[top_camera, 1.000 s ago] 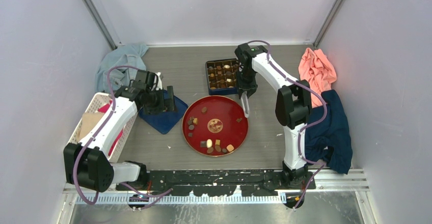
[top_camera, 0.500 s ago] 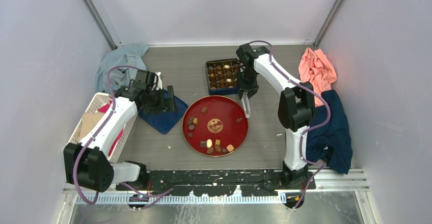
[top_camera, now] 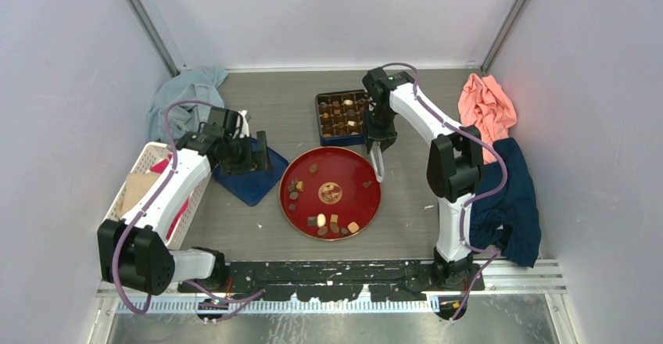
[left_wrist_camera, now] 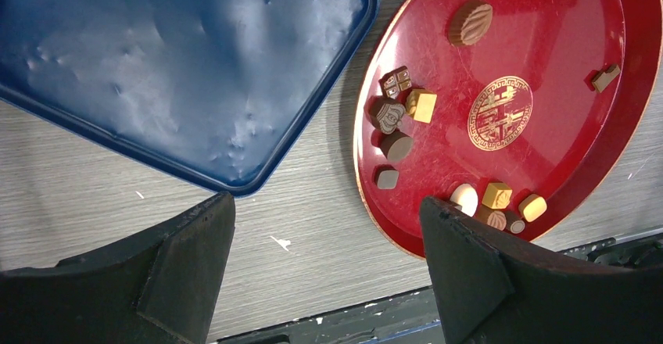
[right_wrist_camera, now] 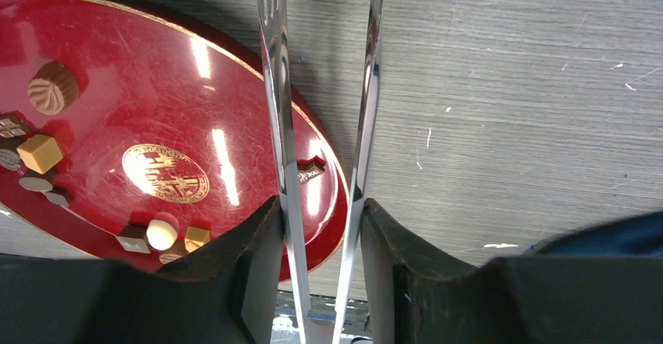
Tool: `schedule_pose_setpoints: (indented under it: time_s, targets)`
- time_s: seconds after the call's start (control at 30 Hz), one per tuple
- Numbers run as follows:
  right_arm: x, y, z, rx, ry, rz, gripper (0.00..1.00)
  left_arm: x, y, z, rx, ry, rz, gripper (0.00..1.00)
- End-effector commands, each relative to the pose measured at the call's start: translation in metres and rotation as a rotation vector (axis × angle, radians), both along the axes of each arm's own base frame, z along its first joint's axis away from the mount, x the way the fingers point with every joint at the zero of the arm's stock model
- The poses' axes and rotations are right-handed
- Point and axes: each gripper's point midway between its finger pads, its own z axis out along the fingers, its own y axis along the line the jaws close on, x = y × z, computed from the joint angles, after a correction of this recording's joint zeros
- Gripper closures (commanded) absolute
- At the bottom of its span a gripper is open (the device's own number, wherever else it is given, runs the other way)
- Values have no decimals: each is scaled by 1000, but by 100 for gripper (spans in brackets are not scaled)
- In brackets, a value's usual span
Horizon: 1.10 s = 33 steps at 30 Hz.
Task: Pack the chocolate
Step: Place the fake chocolate in the packing box, then place the clamp at the center of the board.
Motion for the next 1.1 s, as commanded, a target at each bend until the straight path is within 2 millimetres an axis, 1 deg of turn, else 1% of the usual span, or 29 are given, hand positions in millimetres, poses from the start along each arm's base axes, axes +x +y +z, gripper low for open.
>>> schedule_pose_setpoints:
  time_s: [0.0,0.13,0.27,0.4,0.5,0.57,0.63,0.73,0.87,0.97,1.03,1.07]
  targets:
    - [6,4,28,44,-78,-7,56,9,-2,12,-24,-52,3,12]
    - [8,5,27,45,-80,-10,56,9,0,15,-15,-58,6,12]
    - [11,5,32,48,-96,-10,55,9,0,13,-12,-51,4,12]
    - [13,5,42,54,-124,-13,56,10,-1,11,-16,-46,7,12]
    - [13,5,53,59,-147,-11,59,11,-2,12,-19,-47,8,12]
    - [12,5,59,67,-156,-9,65,13,-1,14,-14,-50,6,12]
    - [11,3,65,68,-168,-7,74,15,1,19,0,-61,7,12]
    - [13,2,74,69,-199,-5,82,19,5,24,24,-74,20,12]
    - [17,3,91,85,-248,0,86,19,11,31,44,-75,48,11]
    - [22,-6,105,55,-311,-19,86,17,14,35,50,-84,72,11]
    - [23,-18,112,22,-352,-47,87,15,15,36,51,-77,87,11]
    - [22,-27,110,1,-358,-71,87,14,17,36,57,-72,99,11]
